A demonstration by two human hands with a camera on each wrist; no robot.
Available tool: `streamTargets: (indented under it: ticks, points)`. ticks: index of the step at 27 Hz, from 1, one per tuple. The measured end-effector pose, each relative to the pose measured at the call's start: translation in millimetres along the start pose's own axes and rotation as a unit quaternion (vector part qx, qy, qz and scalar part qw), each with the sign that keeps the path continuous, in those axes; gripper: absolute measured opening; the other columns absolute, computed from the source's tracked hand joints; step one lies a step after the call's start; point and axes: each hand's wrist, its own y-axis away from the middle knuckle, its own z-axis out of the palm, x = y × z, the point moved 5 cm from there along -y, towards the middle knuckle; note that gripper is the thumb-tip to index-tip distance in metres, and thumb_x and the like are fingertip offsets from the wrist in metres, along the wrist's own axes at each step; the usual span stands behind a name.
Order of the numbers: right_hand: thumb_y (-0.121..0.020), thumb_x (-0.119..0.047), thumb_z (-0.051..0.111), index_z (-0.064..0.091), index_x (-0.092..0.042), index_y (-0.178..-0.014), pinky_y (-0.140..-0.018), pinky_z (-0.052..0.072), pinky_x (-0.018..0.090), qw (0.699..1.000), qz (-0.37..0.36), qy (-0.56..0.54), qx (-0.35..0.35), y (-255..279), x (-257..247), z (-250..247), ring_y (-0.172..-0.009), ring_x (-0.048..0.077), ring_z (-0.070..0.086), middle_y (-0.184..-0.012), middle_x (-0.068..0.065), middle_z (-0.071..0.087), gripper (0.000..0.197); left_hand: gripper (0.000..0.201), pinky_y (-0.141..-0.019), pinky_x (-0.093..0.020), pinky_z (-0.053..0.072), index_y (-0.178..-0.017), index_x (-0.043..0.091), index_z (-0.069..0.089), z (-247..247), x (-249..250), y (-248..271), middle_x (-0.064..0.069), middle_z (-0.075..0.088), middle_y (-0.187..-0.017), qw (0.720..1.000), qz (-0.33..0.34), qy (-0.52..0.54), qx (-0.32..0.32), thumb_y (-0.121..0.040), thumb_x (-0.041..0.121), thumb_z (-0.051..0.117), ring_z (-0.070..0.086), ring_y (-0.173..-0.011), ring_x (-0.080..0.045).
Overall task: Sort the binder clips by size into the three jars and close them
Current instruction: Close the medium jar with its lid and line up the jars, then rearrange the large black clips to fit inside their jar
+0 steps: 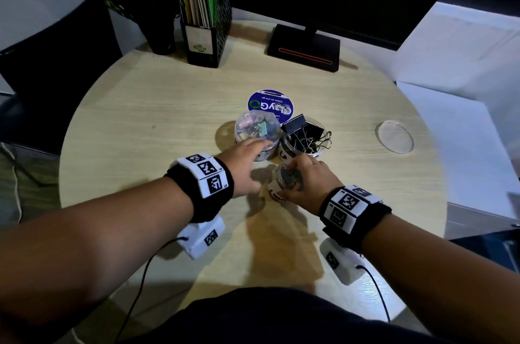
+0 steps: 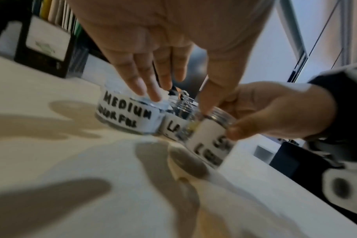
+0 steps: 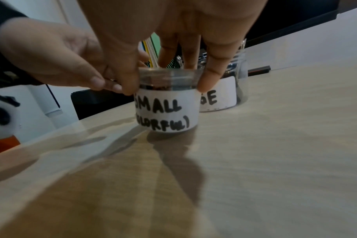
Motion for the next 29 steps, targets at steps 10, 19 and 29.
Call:
streamTargets:
  ticks: [10,19,29]
  points:
    - [-0.084,-0.02,0.061,0.055,-0.019,-0.127,-0.105,0.036,0.036,0.991,-0.101,0.084,0.038,-2.2,-17.2,-4.0,-0.124,0.026,0.041,-0.138,0.004,0.045,0.044,0.068,-0.102,-0.025,0.033,-0.14,0.032,0.037,11.8,-16.6,10.9,0.011,0.036,-0.147,0.998,0.018,-0.06,0.012,-0.08,0.044,0.067,0.041,-0.128,-0.013]
    - [-0.093,-0.018,0.047,0.01,-0.02,-0.149,-0.11,0.026,0.029,0.987,-0.014,0.155,-0.035,-18.0,18.8,-6.5,-0.137,0.022,0.024,-0.15,0.004,0.028,0.066,0.064,-0.104,-0.018,0.027,-0.132,0.026,0.051,-20.8,-76.1,26.2,0.005,0.043,-0.143,0.991,-0.096,-0.018,0.095,-0.074,0.04,0.075,0.042,-0.129,-0.012]
    - [-0.093,-0.016,0.047,0.014,-0.02,-0.148,-0.109,0.026,0.03,0.991,-0.015,0.132,-0.007,-18.2,20.5,-4.5,-0.136,0.023,0.024,-0.147,0.005,0.031,0.065,0.049,-0.098,-0.029,0.04,-0.122,0.02,0.062,-50.2,-111.4,-18.4,-0.003,0.049,-0.123,0.976,-0.15,-0.088,0.132,-0.077,0.037,0.073,0.046,-0.115,-0.024]
